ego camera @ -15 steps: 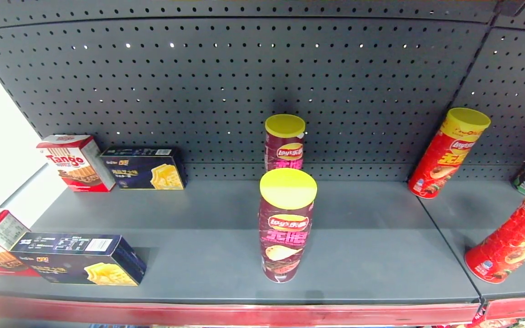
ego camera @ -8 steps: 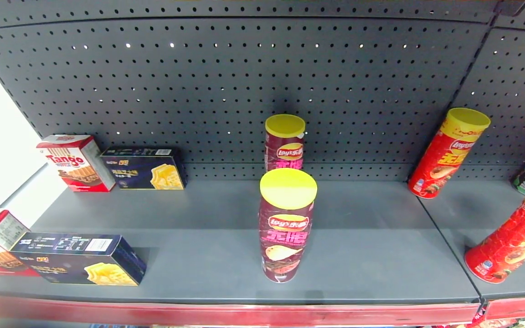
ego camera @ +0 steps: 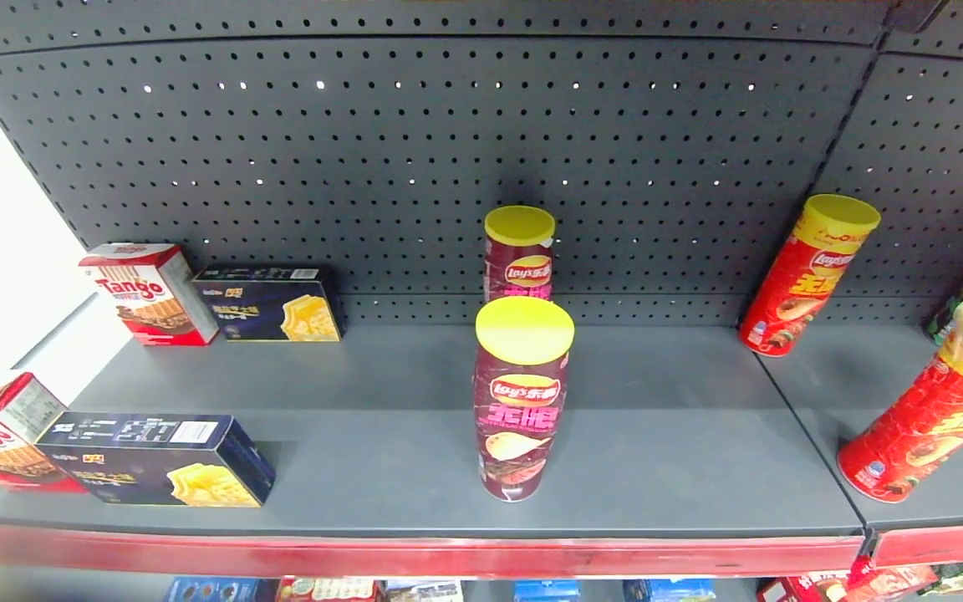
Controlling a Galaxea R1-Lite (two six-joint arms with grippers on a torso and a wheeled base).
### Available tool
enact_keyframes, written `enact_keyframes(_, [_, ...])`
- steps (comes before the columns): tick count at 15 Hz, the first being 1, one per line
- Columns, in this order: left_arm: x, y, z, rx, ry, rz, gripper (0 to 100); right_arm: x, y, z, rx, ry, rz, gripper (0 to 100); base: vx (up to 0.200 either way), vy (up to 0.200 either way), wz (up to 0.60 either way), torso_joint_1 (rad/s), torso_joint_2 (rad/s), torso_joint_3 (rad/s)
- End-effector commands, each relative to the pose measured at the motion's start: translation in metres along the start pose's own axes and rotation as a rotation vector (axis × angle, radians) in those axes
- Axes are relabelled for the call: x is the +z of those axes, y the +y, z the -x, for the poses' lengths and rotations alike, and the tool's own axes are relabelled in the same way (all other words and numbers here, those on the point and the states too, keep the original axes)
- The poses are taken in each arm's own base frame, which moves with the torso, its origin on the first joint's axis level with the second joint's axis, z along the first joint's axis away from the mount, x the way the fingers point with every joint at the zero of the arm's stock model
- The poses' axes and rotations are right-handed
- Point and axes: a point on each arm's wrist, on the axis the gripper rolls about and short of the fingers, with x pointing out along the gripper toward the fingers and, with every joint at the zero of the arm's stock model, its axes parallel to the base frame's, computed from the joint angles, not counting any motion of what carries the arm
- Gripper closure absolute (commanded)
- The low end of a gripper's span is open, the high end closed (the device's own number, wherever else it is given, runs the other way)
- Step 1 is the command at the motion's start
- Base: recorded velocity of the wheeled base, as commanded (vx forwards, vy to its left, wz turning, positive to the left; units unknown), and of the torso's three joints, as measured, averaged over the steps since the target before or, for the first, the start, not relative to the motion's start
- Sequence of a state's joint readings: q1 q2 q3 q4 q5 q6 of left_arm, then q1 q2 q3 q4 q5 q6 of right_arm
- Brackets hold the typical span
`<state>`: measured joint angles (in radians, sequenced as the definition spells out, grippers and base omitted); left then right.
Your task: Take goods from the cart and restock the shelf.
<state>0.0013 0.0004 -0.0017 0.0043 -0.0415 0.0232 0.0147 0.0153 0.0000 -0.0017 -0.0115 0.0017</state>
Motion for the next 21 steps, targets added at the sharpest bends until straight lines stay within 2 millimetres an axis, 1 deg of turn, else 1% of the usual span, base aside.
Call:
enact_keyframes(1, [-0.0001,0.0000,0.0000,0.000,0.000,0.000,0,0.0000,0.0000,-0.0001,0.000,0.002,0.000,0,0.000,0.000,0.00,0.000,0.00,0.000])
enact_keyframes(21, [-0.0001,0.0000,0.0000,0.002,0.000,0.000,0,0.0000,0.0000,-0.0001,0.003,0.002,0.000,0,0.000,0.000,0.00,0.000,0.00,0.000])
